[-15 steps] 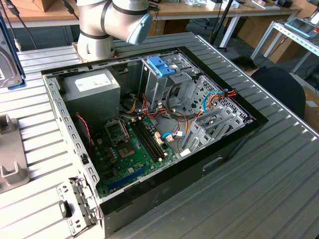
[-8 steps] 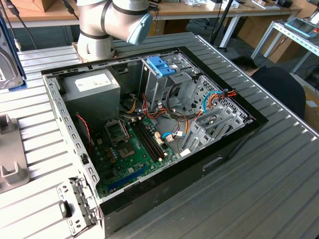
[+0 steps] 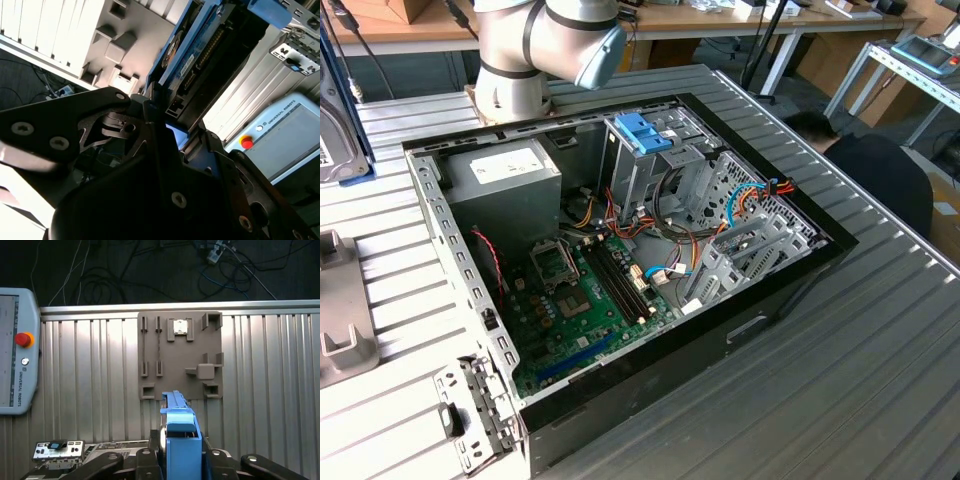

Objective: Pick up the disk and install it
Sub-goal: 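Pick up the disk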

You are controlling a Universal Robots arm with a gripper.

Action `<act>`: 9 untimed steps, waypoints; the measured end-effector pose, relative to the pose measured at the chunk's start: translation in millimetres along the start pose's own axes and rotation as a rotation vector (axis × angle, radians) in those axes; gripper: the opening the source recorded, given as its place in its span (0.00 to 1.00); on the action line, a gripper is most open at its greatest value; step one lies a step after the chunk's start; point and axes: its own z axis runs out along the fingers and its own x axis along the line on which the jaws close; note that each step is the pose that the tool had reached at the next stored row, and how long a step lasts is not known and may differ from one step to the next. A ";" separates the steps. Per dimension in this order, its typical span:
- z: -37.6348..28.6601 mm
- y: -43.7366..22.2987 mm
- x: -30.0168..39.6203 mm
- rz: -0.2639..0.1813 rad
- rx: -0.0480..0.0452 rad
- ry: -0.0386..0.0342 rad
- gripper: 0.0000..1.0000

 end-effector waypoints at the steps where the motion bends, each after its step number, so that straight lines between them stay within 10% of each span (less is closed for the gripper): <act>1: 0.0 -0.1 0.4 0.000 0.0000 0.0000 0.37; 9: -0.1 -1.1 4.3 0.000 0.0001 0.0000 0.37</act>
